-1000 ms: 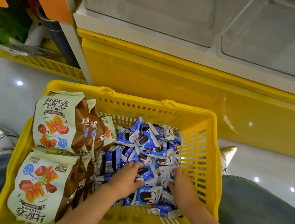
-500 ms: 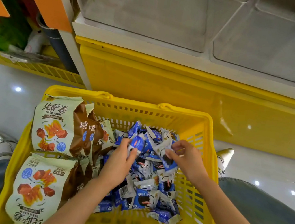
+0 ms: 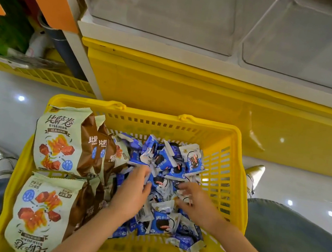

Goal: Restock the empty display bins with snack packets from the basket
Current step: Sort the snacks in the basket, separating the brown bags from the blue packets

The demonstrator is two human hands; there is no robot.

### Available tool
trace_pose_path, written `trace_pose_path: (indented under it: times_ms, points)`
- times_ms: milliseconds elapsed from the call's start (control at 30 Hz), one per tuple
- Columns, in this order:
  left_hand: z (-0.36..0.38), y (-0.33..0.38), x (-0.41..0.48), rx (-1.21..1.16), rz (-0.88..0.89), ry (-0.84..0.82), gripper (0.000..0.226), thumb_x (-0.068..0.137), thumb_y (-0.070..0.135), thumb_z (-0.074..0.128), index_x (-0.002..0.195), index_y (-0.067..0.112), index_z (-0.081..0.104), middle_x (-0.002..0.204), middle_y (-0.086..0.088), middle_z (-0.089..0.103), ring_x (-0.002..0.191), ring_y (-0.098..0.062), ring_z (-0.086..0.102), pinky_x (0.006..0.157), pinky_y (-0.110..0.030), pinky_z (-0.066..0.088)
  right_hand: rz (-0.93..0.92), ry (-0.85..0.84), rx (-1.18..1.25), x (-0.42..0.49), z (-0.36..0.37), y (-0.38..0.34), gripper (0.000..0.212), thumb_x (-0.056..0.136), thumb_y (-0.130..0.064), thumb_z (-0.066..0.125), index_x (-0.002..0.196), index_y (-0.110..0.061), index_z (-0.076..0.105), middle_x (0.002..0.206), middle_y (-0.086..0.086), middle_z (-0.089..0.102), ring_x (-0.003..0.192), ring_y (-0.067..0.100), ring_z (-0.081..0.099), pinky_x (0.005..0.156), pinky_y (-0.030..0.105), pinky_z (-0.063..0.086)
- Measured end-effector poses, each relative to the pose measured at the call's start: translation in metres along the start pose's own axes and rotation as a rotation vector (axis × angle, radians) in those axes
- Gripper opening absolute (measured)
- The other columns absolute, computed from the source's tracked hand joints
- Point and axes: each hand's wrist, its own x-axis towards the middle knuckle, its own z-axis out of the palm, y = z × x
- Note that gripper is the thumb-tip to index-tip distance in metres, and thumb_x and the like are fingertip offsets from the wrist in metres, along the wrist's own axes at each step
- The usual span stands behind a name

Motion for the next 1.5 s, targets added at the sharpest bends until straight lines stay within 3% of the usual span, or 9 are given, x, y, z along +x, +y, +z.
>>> trace_pose_path:
  times_ms: [133, 233, 467, 567, 900, 1067, 1200, 1333, 1500]
  points:
    - [0.022, -0.016, -0.015, 0.003, -0.113, -0.526, 0.057, 0.092, 0.031, 0.056, 0.140, 0.018, 0.027, 0.143, -0.002, 0.031, 0.127, -0.017, 0.037, 0.101, -0.026, 0.034, 0.054, -0.262, -0.038, -0.004, 0.030, 0.014, 0.083, 0.081, -0.033, 0.072, 0.146, -0.024, 0.021, 0.147, -0.004, 0.035, 0.132, 0.015, 0.039, 0.095, 0.015, 0.034]
    - [0.023, -0.021, -0.020, 0.017, -0.167, -0.591, 0.076, 0.085, 0.027, 0.067, 0.144, 0.017, 0.020, 0.145, -0.006, 0.031, 0.129, -0.023, 0.037, 0.103, -0.033, 0.038, 0.057, -0.338, -0.100, 0.000, 0.042, 0.008, 0.097, 0.074, -0.035, 0.077, 0.148, -0.023, 0.015, 0.154, 0.004, 0.023, 0.138, 0.023, 0.032, 0.108, 0.032, 0.035]
    - [0.020, -0.021, -0.023, 0.064, -0.185, -0.486, 0.053, 0.085, 0.019, 0.066, 0.125, 0.012, 0.032, 0.107, -0.004, 0.051, 0.097, -0.015, 0.054, 0.078, -0.021, 0.045, -0.027, -0.298, -0.306, 0.004, 0.045, -0.006, 0.040, 0.072, -0.036, 0.078, 0.102, -0.023, 0.055, 0.106, 0.001, 0.050, 0.096, 0.022, 0.052, 0.075, 0.025, 0.046]
    - [0.016, -0.018, -0.025, -0.038, -0.132, -0.401, 0.040, 0.090, 0.022, 0.059, 0.119, 0.013, 0.033, 0.091, 0.004, 0.046, 0.078, -0.005, 0.048, 0.062, -0.014, 0.038, -0.041, -0.245, -0.245, 0.002, 0.034, -0.003, 0.043, 0.072, -0.034, 0.077, 0.066, -0.032, 0.035, 0.075, -0.006, 0.043, 0.067, 0.012, 0.045, 0.049, 0.016, 0.028]
    - [-0.034, 0.024, 0.039, -0.235, -0.072, 0.067, 0.067, 0.086, 0.036, 0.063, 0.138, 0.011, 0.029, 0.125, -0.003, 0.050, 0.109, -0.017, 0.051, 0.083, -0.025, 0.042, -0.057, 0.233, 0.055, 0.026, -0.049, -0.039, 0.049, 0.072, -0.039, 0.077, 0.111, -0.020, 0.054, 0.093, -0.005, 0.063, 0.068, 0.005, 0.062, 0.049, 0.016, 0.048]
    - [-0.040, 0.037, 0.066, -0.157, -0.086, 0.055, 0.077, 0.087, 0.033, 0.063, 0.145, 0.010, 0.019, 0.144, -0.009, 0.031, 0.132, -0.023, 0.034, 0.107, -0.035, 0.031, 0.010, 0.285, -0.113, 0.051, -0.065, -0.051, 0.062, 0.086, -0.035, 0.065, 0.136, -0.010, 0.038, 0.131, 0.011, 0.051, 0.112, 0.024, 0.051, 0.087, 0.031, 0.043]
    - [-0.028, 0.029, 0.042, -0.027, 0.105, 0.101, 0.048, 0.090, 0.028, 0.058, 0.133, 0.019, 0.039, 0.131, -0.002, 0.042, 0.119, -0.015, 0.045, 0.097, -0.028, 0.038, -0.079, 0.454, -0.176, 0.029, -0.051, -0.049, 0.055, 0.091, -0.030, 0.059, 0.137, -0.014, 0.034, 0.135, 0.005, 0.042, 0.127, 0.019, 0.038, 0.104, 0.025, 0.030]
    - [0.001, 0.005, 0.000, 0.012, 0.042, -0.377, 0.034, 0.093, 0.029, 0.053, 0.125, 0.019, 0.046, 0.121, -0.002, 0.052, 0.099, -0.012, 0.053, 0.088, -0.027, 0.045, -0.080, 0.155, -0.161, -0.011, -0.011, -0.022, 0.038, 0.092, -0.034, 0.057, 0.127, -0.025, 0.046, 0.128, -0.006, 0.055, 0.113, 0.007, 0.053, 0.090, 0.019, 0.043]
    - [0.026, -0.024, -0.029, 0.225, -0.018, -0.636, 0.057, 0.093, 0.034, 0.052, 0.143, 0.017, 0.029, 0.148, -0.004, 0.029, 0.135, -0.019, 0.028, 0.109, -0.033, 0.025, 0.035, -0.258, -0.183, -0.037, 0.030, 0.018, 0.086, 0.071, -0.068, 0.063, 0.142, -0.032, 0.030, 0.144, -0.008, 0.035, 0.131, 0.014, 0.037, 0.098, 0.024, 0.036]
